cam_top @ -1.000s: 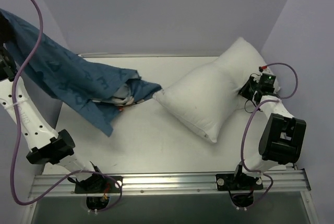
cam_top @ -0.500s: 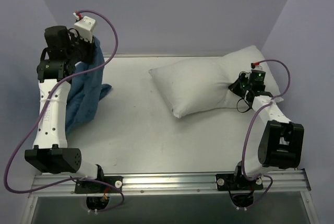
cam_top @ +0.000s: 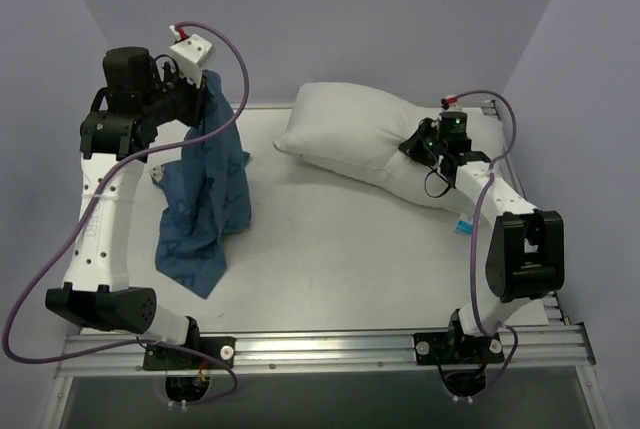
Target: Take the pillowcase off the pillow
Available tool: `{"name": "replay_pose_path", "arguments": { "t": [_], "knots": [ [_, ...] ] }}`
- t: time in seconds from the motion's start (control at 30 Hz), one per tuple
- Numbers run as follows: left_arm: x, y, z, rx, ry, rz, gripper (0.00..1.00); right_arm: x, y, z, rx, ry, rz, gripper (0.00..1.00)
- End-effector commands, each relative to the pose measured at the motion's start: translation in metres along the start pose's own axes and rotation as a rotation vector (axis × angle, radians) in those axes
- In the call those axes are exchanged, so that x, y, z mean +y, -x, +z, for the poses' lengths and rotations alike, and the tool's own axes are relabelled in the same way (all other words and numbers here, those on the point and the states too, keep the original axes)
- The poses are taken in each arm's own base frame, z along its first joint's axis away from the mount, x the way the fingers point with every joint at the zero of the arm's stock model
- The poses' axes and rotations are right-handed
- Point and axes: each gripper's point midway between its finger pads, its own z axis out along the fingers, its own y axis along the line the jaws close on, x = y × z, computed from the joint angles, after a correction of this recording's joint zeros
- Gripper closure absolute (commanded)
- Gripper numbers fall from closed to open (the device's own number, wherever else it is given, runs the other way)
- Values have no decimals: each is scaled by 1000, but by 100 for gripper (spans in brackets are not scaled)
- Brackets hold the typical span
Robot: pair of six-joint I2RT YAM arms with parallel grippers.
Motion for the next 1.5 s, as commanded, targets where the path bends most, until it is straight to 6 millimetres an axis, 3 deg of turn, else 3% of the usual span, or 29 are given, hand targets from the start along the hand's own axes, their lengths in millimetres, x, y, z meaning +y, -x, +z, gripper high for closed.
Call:
{"name": "replay_pose_path", "arguments": {
  "t": [0.0, 0.03, 0.1, 0.13, 0.17, 0.2, 0.23, 0.27, 0.3, 0.37, 0.53, 0.7, 0.73, 0.77, 0.83, 0.87, 0.9, 0.93, 1.0, 1.17, 1.23, 1.33, 1.37, 1.43, 1.47],
  "knots": [
    [-31, 9, -27, -64, -112, 57, 98, 22, 22, 13, -32, 18, -38, 100],
    [-32, 4, -30, -60, -107, 75, 98, 17, 17, 20, -7, 4, -45, 100],
    [-33, -30, -23, 22, -110, 68, 98, 15, 21, 24, 4, -16, -80, 100],
    [-34, -42, -20, 52, -122, 93, 96, 11, 18, 27, 21, -32, -91, 91],
    [-38, -60, -19, 105, -143, 89, 83, 11, 15, 27, 38, -39, -103, 66],
    [-44, -85, -14, 169, -178, 79, 30, 15, 16, 26, 47, -23, -121, 53],
    [-46, -99, -12, 205, -199, 96, 6, 16, 16, 24, 53, -21, -144, 41],
    [-52, -116, -14, 264, -226, 83, 6, 19, 11, 21, 73, -23, -159, 5],
    [-55, -129, -14, 306, -249, 79, 6, 20, 10, 18, 86, -30, -175, 0],
    [-58, -144, -19, 365, -267, 74, 6, 26, 15, 6, 80, -52, -225, 0],
    [-59, -154, -32, 418, -269, 104, 6, 45, 31, -24, 25, -68, -294, 0],
    [-69, -200, -69, 678, -326, 259, 6, 48, 39, -51, 10, -88, -317, 0],
    [-63, -208, -76, 739, -280, 318, 6, 49, 41, -56, 5, -87, -322, 0],
    [-43, -230, -88, 898, -148, 471, 6, 49, 40, -60, 12, -90, -323, 0],
    [-14, -235, -114, 983, 67, 708, 6, 50, 40, -65, 16, -93, -331, 0],
    [6, -223, -105, 973, 188, 919, 6, 48, 39, -67, 23, -97, -332, 0],
    [34, -242, -138, 1165, 384, 1108, 6, 48, 38, -68, 24, -98, -333, 0],
    [51, -223, -130, 1157, 478, 1266, 6, 49, 38, -70, 21, -99, -334, 0],
    [58, -233, -132, 1178, 522, 1310, 6, 51, 36, -70, 22, -90, -331, 0],
    [50, -234, -128, 1217, 479, 1368, 6, 53, 33, -70, 37, -84, -334, 0],
    [39, -248, -132, 1260, 352, 1380, 6, 52, 32, -70, 41, -87, -335, 0],
    [37, -259, -136, 1309, 300, 1399, 6, 53, 30, -72, 44, -84, -335, 0],
    [38, -258, -135, 1306, 312, 1408, 6, 61, 26, -72, 60, -40, -345, 0],
    [38, -250, -130, 1239, 346, 1378, 6, 104, 2, -74, 102, 96, -414, 0],
    [37, -247, -128, 1213, 346, 1355, 6, 135, -14, -79, 134, 202, -461, 0]
  ]
}}
